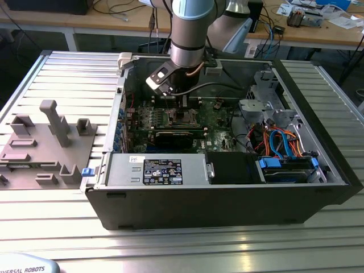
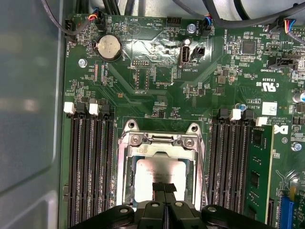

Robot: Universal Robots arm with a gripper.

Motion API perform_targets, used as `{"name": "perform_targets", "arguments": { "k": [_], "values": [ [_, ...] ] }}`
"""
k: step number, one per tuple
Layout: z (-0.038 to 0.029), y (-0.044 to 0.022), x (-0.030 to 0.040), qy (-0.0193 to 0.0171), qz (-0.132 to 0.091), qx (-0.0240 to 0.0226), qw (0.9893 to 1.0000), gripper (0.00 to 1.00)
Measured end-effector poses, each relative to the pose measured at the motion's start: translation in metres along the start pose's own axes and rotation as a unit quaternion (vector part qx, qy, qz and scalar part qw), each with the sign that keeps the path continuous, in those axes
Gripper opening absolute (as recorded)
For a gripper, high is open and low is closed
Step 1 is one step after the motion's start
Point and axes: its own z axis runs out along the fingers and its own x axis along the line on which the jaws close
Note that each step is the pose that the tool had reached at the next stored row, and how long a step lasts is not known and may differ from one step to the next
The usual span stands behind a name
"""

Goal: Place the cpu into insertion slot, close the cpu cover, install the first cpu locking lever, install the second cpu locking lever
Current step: 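Close the cpu cover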

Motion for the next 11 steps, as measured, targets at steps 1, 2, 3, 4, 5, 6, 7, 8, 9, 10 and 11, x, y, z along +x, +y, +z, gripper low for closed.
{"name": "perform_targets", "arguments": {
  "k": [1, 2, 3, 4, 5, 6, 7, 8, 9, 10, 11],
  "values": [
    [0.0001, -0.0002, 0.0, 0.0, 0.0, 0.0, 1.0, 0.11],
    [0.0003, -0.0004, 0.0, 0.0, 0.0, 0.0, 1.0, 0.11],
    [0.0004, -0.0005, 0.0, 0.0, 0.0, 0.0, 1.0, 0.11],
    [0.0005, -0.0007, 0.0, 0.0, 0.0, 0.0, 1.0, 0.11],
    [0.0006, -0.0009, 0.0, 0.0, 0.0, 0.0, 1.0, 0.11],
    [0.0007, -0.0011, 0.0001, 0.0, 0.0, 0.0, 1.0, 0.11],
    [0.0008, -0.0012, 0.0001, 0.0, 0.0, 0.0, 1.0, 0.11],
    [0.001, -0.0014, 0.0001, 0.0, 0.0, 0.0, 1.0, 0.11],
    [0.0011, -0.0016, 0.0001, 0.0, 0.0, 0.0, 1.0, 0.11],
    [0.0012, -0.0018, 0.0001, 0.0, 0.0, 0.0, 1.0, 0.11],
    [0.0013, -0.002, 0.0001, 0.0, 0.0, 0.0, 1.0, 0.11]
  ]
}}
